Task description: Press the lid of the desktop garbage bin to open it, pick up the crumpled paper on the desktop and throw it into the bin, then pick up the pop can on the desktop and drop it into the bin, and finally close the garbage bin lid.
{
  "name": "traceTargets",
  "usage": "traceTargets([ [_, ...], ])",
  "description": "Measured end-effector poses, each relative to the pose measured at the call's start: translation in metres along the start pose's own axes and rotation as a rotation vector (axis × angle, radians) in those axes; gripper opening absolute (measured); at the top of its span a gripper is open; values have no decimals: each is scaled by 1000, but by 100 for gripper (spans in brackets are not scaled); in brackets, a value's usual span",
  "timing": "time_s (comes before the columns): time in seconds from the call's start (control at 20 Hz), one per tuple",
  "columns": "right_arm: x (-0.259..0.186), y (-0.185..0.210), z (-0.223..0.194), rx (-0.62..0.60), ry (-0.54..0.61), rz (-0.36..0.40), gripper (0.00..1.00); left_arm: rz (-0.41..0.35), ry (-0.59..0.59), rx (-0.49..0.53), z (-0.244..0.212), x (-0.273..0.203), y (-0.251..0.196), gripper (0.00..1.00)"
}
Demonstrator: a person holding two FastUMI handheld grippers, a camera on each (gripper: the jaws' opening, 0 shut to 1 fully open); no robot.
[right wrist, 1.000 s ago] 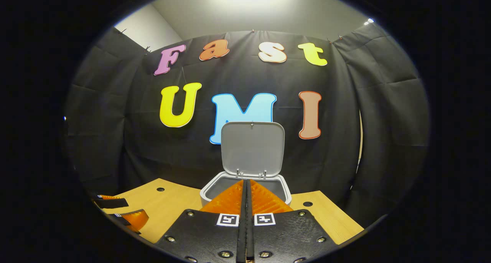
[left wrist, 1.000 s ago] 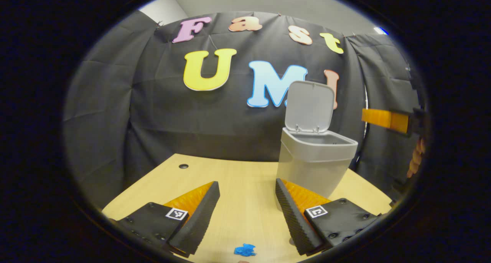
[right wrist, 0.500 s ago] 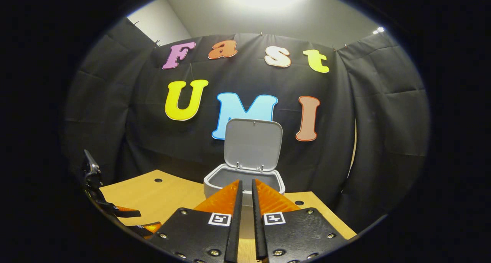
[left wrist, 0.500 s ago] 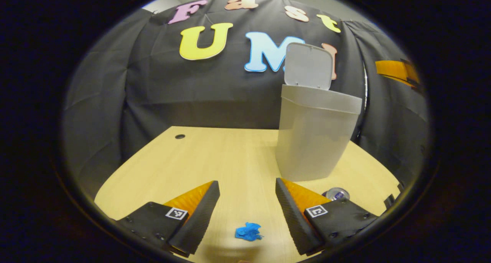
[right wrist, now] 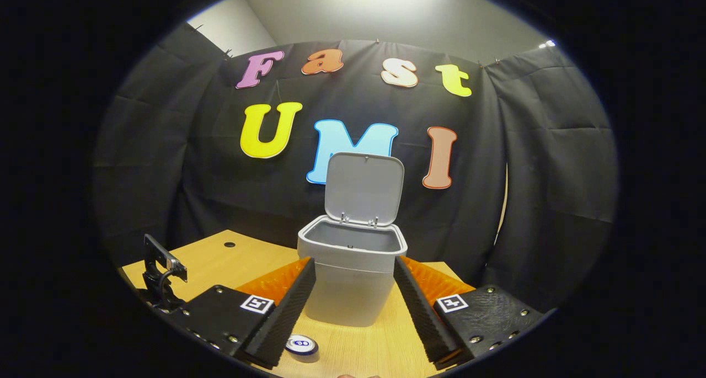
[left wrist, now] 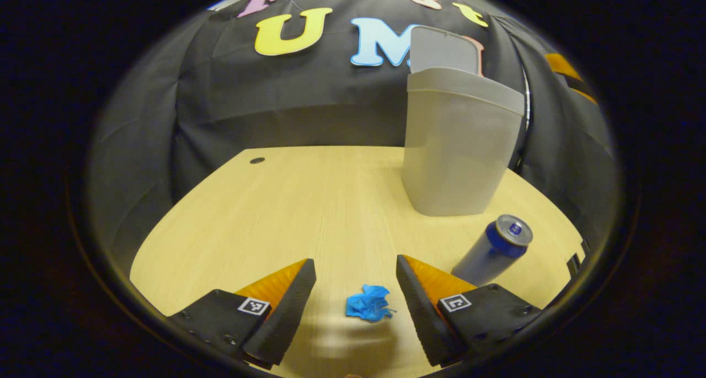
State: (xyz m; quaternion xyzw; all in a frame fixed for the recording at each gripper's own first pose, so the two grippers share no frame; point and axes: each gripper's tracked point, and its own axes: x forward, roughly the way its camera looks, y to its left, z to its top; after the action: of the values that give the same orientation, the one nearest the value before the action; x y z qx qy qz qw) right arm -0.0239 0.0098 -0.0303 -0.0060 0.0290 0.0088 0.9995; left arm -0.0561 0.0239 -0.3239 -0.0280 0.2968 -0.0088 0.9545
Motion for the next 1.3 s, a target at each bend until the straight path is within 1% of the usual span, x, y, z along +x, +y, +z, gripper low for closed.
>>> traceTargets([
  [0.05, -1, 1, -1, -2, 1, -1, 94, -1, 11, 1, -7, 2, 1, 96],
  [0.1, -3, 2, -1, -4, 2, 0, 95, -1, 19, 0, -13, 4, 1, 99],
  [0.15, -4, 3, -2, -5, 4, 1, 95, -3, 28, -3, -19, 6, 1, 96],
  [0.25, -5, 7, -7, -2, 20, 7, 94, -10, 49, 0, -32, 11, -2, 96],
  [0.3, -6, 8, -12, 0, 35, 10, 94, -13, 64, 9, -39, 14, -4, 99],
  [0.35, -7, 9, -16, 2, 49, 12, 94, -19, 73, 15, -45, 16, -6, 98],
  [0.4, -8, 10, -19, 5, 60, 13, 94, -26, 79, 21, -49, 17, -9, 97],
  [0.5, -9, 10, -23, 11, 76, 12, 94, -37, 87, 35, -54, 21, -12, 99],
  [0.55, -10, 9, -24, 14, 79, 7, 94, -40, 91, 37, -56, 23, -13, 96],
  [0.6, -10, 7, -24, 17, 80, 2, 94, -43, 98, 37, -58, 25, -14, 96],
  [0.7, -8, 5, -24, 23, 81, -7, 94, -29, 100, 47, -60, 29, -12, 95],
  [0.75, -8, 4, -24, 26, 79, -10, 94, -18, 101, 50, -60, 30, -10, 92],
  [0.8, -6, 4, -24, 27, 82, -13, 94, -9, 99, 52, -60, 31, -8, 80],
  [0.85, -6, 3, -26, 27, 88, -15, 95, 5, 100, 55, -61, 32, -5, 75],
  [0.95, -3, 3, -30, 29, 99, -15, 95, 16, 100, 59, -61, 33, -2, 61],
  [1.0, -3, 3, -31, 32, 104, -14, 94, 25, 100, 64, -60, 34, 0, 50],
  [1.2, -1, 3, -33, 33, 108, -12, 94, 43, 94, 75, -59, 34, 3, 29],
  [1.25, -1, 2, -34, 35, 108, -13, 95, 59, 86, 76, -58, 35, 7, 25],
  [1.3, -2, 1, -34, 37, 109, -12, 95, 58, 90, 72, -58, 34, 6, 21],
])
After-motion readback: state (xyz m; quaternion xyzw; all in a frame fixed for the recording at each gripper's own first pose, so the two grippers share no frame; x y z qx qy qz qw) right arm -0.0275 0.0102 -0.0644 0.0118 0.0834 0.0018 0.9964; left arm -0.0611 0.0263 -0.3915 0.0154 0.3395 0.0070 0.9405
